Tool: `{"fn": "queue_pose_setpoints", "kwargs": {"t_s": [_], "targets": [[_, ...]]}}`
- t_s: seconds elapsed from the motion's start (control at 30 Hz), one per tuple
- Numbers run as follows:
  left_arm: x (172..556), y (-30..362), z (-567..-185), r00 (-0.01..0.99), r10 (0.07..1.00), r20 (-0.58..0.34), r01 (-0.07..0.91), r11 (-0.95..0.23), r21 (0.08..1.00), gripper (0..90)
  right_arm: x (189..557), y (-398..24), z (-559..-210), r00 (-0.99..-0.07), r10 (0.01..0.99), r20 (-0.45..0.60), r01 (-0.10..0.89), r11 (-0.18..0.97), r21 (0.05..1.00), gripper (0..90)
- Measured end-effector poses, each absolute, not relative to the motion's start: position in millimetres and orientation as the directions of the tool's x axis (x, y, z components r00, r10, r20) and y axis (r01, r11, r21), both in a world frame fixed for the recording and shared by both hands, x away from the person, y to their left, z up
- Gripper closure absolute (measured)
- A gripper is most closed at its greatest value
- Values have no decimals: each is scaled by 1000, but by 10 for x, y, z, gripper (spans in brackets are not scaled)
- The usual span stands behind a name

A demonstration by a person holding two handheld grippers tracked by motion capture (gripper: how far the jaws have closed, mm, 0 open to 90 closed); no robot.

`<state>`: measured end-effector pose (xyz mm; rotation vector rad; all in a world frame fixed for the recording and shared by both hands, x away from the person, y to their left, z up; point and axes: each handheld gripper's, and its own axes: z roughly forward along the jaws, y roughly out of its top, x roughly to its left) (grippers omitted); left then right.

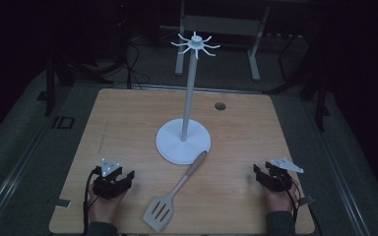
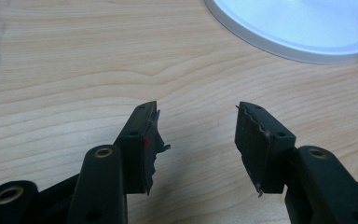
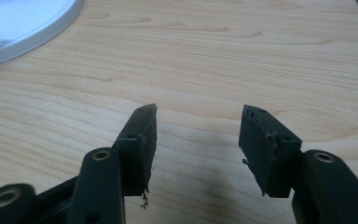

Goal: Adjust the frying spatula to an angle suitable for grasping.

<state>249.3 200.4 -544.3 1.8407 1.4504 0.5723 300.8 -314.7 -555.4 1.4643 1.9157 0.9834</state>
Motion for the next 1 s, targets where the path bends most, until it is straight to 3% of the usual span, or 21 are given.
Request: {"fn": "queue_pose_setpoints", "kwargs": {"t_s": [0.33,0.63,1.0], "targets": [[2481,1974,-5342,240,965,-105,653,-81,753,526,2922,-3062,-5508,-249,959,-133,556,254,792,550],[2445,1844,-5161,283,953,-108,633,-102,767,498,2851,-3068,-5399,-223,971,-85,512,191,838,629],[2572,1593,-4975,337,936,-100,639,-150,755,505,2847,-3076,-5391,-212,972,-97,503,194,842,625]]}}
